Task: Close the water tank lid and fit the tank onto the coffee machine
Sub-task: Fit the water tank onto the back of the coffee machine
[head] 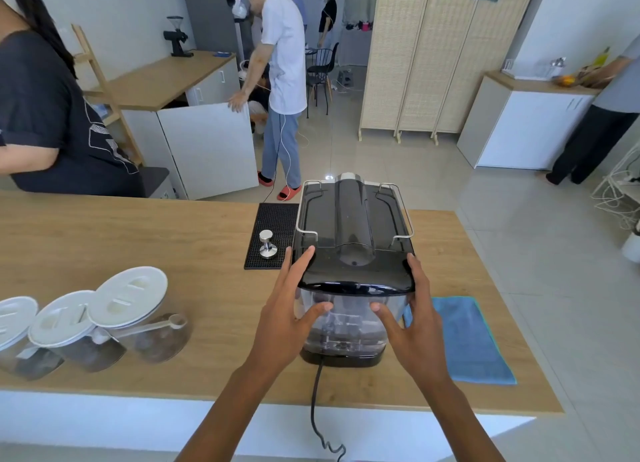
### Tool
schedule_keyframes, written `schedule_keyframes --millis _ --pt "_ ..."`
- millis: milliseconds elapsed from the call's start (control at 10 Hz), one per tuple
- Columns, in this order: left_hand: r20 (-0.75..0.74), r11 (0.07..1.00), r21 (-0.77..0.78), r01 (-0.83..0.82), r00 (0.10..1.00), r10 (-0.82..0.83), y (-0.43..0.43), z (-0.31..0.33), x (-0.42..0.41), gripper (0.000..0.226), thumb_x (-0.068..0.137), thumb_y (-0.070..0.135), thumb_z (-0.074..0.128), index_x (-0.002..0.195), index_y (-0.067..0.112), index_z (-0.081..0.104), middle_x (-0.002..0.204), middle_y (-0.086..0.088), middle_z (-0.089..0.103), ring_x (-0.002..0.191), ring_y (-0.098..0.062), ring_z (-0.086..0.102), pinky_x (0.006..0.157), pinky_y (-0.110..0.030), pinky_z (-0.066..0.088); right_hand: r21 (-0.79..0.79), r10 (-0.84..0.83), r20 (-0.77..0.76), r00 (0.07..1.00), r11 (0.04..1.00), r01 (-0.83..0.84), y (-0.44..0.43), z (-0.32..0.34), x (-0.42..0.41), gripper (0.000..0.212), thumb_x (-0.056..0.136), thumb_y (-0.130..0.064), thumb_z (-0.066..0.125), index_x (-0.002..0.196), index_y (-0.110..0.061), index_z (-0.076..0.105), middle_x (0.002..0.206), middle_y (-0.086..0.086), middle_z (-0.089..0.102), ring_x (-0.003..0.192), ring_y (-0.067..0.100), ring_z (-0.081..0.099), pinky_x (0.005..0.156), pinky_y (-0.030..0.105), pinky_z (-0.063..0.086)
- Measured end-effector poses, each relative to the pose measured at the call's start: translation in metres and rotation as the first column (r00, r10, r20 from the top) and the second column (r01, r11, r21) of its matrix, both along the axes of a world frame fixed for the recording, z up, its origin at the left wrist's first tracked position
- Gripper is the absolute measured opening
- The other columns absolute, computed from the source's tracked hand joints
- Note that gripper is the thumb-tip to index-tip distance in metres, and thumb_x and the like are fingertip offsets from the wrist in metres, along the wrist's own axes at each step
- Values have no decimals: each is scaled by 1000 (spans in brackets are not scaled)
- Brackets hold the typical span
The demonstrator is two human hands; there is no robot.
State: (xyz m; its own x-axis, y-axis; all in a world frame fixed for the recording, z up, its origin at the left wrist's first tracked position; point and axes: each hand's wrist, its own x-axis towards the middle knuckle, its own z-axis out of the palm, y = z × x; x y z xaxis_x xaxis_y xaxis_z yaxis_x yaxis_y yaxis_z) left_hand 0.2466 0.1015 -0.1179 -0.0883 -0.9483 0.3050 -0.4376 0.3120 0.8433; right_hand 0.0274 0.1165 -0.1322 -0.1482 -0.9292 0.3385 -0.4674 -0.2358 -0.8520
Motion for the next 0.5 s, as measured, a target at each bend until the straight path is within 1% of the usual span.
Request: schedule_keyframes --millis 100,200,300,400,500 --pt "-5 1000 -3 19 1000 -19 1 1 2 85 87 41 69 155 47 18 168 14 13 150 -3 24 116 -37 38 6 5 -16 1000 1000 -5 1 2 -1 95 80 -56 68 158 -47 14 167 -13 28 150 12 35 118 44 38" --pt "100 1000 25 10 995 -12 3 -10 9 96 94 35 65 157 44 -6 168 13 14 143 -8 37 99 -19 49 50 -15 -80 997 999 19 2 2 -5 100 79 -65 62 156 -55 0 165 -13 33 137 18 54 103 29 48" --pt "234 997 65 32 971 -47 9 -35 25 97 97 41 59 155 36 -19 166 16 1 135 -7 42 81 0 44 94 -87 -204 975 990 108 7 -14 -13 100 79 -75 52 150 -60 -18 157 -4 47 94 26 72 70 27 56" --pt "334 977 205 64 934 -131 9 -76 49 96 92 60 52 153 41 -19 168 9 -8 155 -26 11 119 -44 29 122 -98 -264 960 983 134 17 -46 -24 99 84 -71 52 155 -52 -14 160 2 44 125 37 62 86 41 57" --pt "464 914 403 -50 872 -156 7 -116 65 104 80 78 47 154 42 -16 169 -3 -8 155 -36 -4 121 -56 1 184 -90 -343 935 970 161 25 -95 -38 98 85 -81 40 162 -32 6 169 0 23 155 29 22 120 55 31"
